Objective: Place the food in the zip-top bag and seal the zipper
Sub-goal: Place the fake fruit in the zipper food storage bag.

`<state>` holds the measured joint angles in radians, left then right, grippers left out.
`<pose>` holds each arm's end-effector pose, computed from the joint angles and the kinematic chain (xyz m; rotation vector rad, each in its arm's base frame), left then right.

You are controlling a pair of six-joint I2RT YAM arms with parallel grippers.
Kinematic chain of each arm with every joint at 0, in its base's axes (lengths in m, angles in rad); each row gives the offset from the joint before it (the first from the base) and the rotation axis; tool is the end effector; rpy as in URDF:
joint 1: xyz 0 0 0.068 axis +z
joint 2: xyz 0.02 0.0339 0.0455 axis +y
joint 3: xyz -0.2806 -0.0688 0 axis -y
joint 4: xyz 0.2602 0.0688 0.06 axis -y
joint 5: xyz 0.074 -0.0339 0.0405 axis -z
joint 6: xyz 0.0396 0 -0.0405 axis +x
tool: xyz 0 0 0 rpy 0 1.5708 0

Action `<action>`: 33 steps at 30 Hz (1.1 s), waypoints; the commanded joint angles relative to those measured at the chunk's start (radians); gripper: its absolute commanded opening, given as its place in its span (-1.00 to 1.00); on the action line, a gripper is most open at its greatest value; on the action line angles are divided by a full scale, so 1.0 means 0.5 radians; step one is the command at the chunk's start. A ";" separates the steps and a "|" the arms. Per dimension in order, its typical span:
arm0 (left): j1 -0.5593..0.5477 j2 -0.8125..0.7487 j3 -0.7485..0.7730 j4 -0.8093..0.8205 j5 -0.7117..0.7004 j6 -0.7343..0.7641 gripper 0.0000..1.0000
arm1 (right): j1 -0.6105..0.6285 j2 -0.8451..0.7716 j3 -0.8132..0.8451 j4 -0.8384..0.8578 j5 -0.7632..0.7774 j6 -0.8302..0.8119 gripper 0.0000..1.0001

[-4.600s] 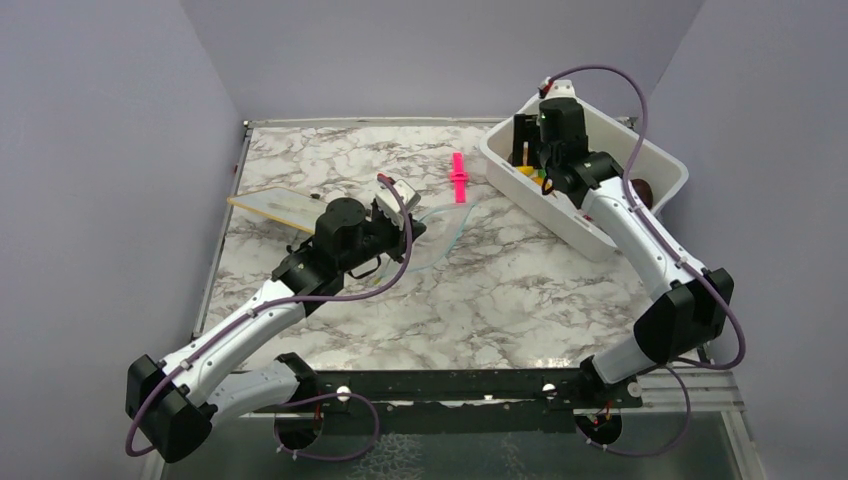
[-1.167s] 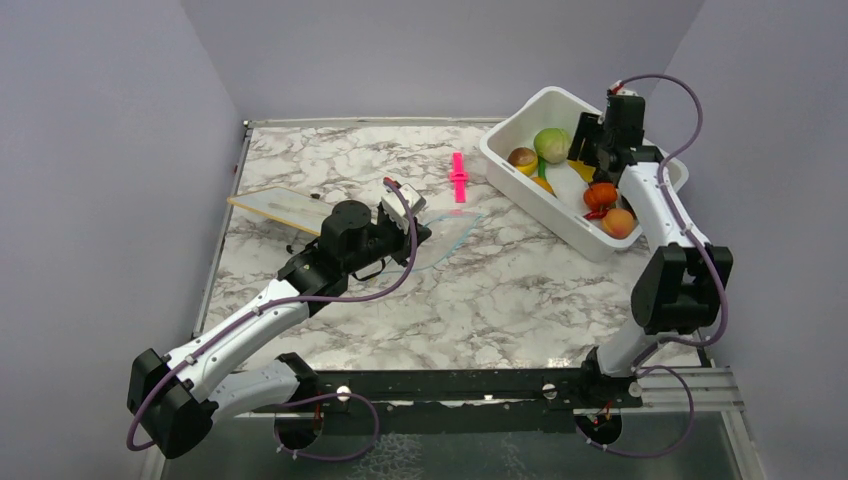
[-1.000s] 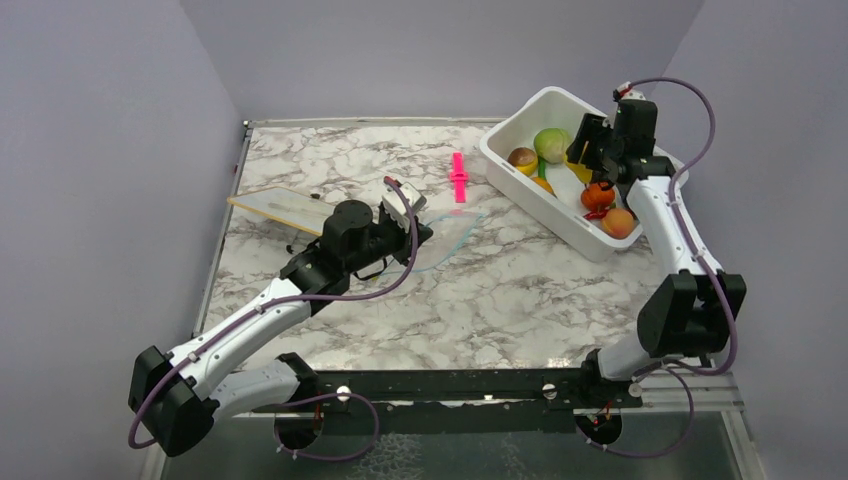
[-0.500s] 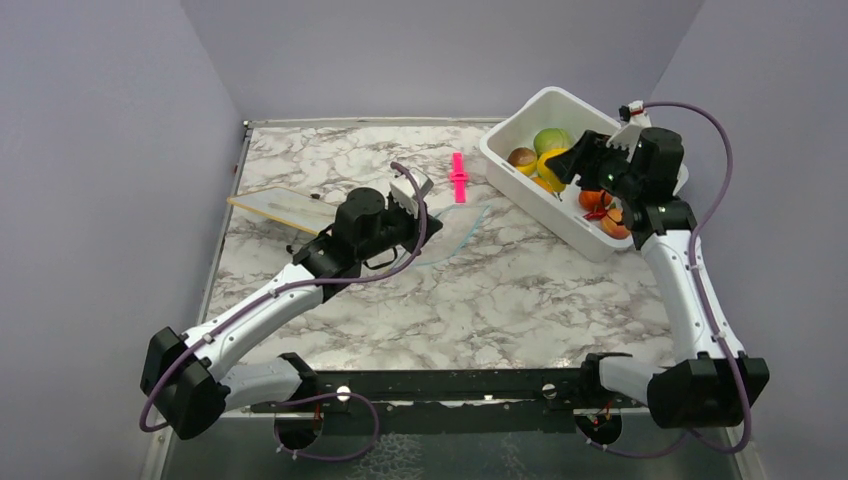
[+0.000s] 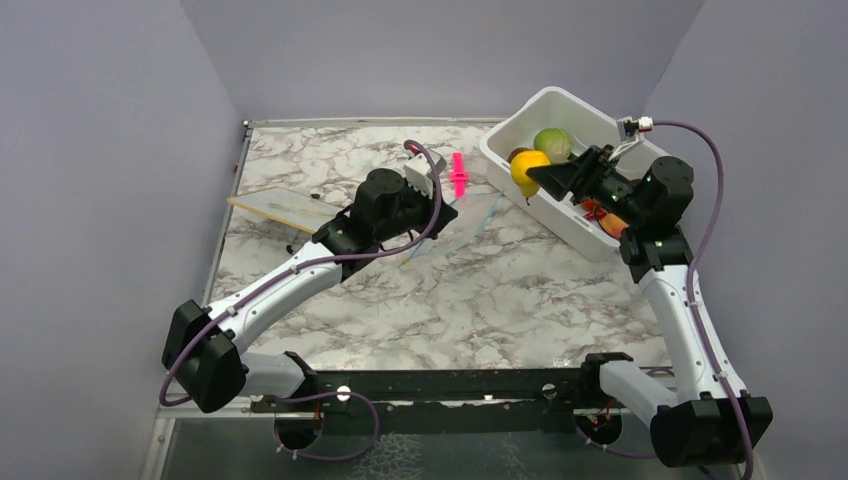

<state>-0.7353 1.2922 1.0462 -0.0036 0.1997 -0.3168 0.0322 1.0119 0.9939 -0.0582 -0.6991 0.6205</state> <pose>0.2314 -0.2199 0.3502 0.5421 1.8372 -0.9106 0.2355 0.0331 0.3988 -0.0549 1.7399 1.0593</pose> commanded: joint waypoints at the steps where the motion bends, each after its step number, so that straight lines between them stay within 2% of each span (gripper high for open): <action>1: -0.011 0.048 0.084 0.009 0.095 -0.131 -1.00 | 0.023 -0.103 -0.133 0.554 -0.237 0.345 -0.55; 13: -0.008 0.115 0.122 0.045 0.215 -0.274 -1.00 | 0.075 -0.088 -0.504 1.551 -0.399 0.701 -0.52; 26: -0.008 0.120 0.110 0.106 0.297 -0.411 -1.00 | 0.400 0.055 -0.552 1.526 -0.279 0.361 -0.53; 33: -0.007 0.081 0.119 0.102 0.323 -0.432 -1.00 | 0.429 0.090 -0.684 1.529 -0.307 0.104 -0.53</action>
<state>-0.7353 1.3525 1.0771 0.0154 0.3271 -0.5148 0.2432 1.0534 0.6800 0.6819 -0.8577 0.7727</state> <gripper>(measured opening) 0.012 0.609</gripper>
